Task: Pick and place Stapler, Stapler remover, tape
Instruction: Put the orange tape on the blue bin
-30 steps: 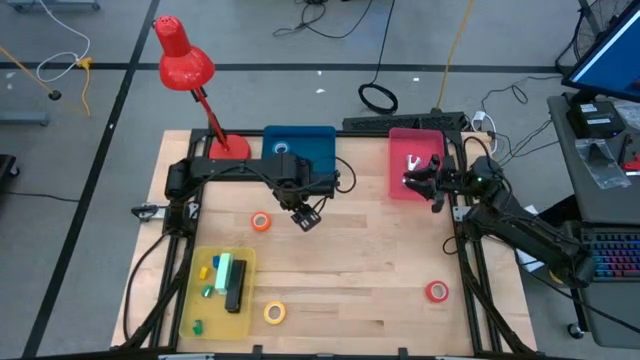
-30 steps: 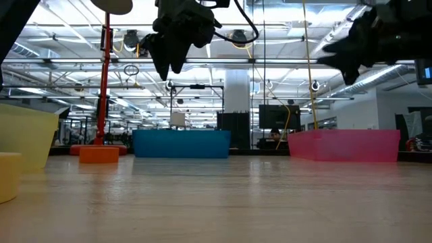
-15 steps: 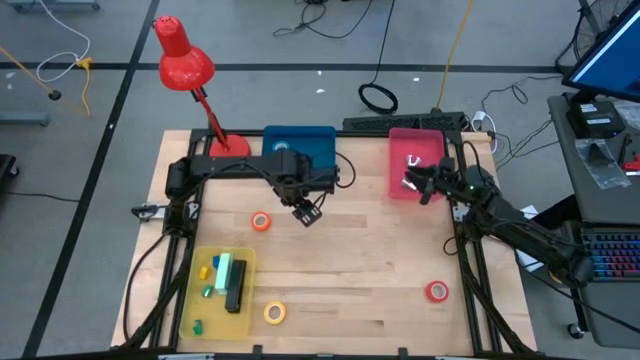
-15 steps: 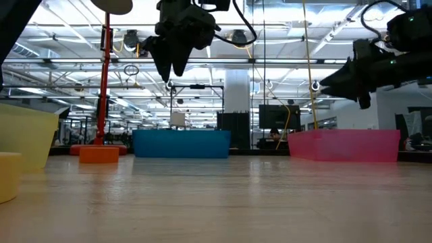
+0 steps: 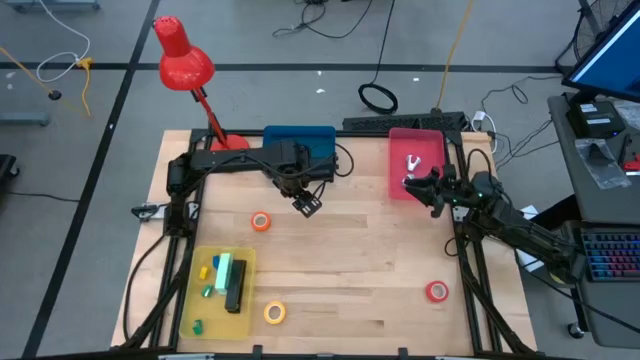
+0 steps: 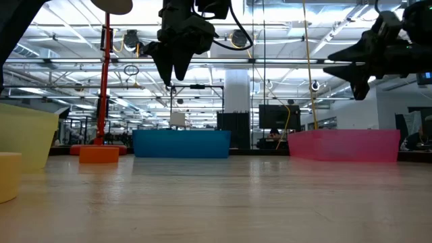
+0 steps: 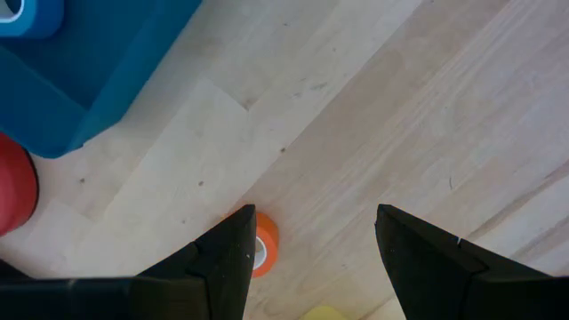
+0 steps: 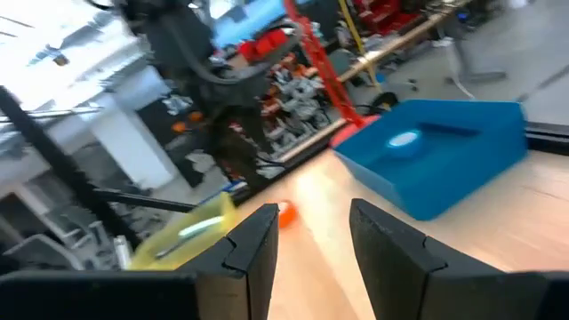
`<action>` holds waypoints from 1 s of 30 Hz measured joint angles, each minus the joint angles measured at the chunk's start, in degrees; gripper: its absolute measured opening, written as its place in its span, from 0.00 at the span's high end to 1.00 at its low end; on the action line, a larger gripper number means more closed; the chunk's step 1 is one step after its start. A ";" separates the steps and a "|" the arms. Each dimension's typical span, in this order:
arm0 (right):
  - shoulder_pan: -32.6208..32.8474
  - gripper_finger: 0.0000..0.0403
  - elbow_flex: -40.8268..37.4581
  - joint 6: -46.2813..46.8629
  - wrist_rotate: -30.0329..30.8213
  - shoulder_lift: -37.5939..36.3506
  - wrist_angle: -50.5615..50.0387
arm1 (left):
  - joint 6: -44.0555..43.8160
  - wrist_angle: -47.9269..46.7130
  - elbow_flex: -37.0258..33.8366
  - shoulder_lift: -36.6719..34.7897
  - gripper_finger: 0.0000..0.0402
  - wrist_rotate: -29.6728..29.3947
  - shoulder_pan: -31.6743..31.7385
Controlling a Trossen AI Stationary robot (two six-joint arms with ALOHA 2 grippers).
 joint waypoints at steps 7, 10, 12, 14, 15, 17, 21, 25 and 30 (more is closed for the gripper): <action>4.03 0.67 0.11 -1.98 10.00 -5.22 -11.76 | 0.89 0.00 0.00 0.00 0.42 0.01 0.19; 5.44 0.68 0.17 -4.43 14.77 -5.13 -12.72 | 0.91 0.00 0.00 0.00 0.42 -0.50 0.19; 6.12 0.68 0.12 -6.46 17.13 -5.13 -12.50 | 0.93 0.01 -0.02 0.02 0.42 -0.94 0.19; 6.47 0.68 0.11 -8.19 18.82 -5.13 -12.57 | 1.30 0.17 -0.20 0.02 0.42 -1.18 0.19; 6.47 0.68 0.11 -8.93 19.52 -5.13 -12.74 | 1.30 0.59 -0.77 0.02 0.42 -1.54 0.19; 6.40 0.68 0.11 -9.49 20.79 -5.13 -13.32 | 1.26 1.92 -3.05 0.02 0.42 -1.76 0.19; 6.40 0.68 0.13 -9.50 21.06 -5.13 -13.48 | 1.26 4.74 -10.45 0.09 0.42 1.31 0.06; 6.40 0.68 0.13 -8.87 20.98 -5.13 -13.55 | -2.08 6.03 -17.80 0.20 0.42 2.16 -0.24; 6.40 0.68 0.13 -8.76 21.00 -5.13 -13.64 | -3.80 6.20 -22.37 0.11 0.42 2.11 -0.18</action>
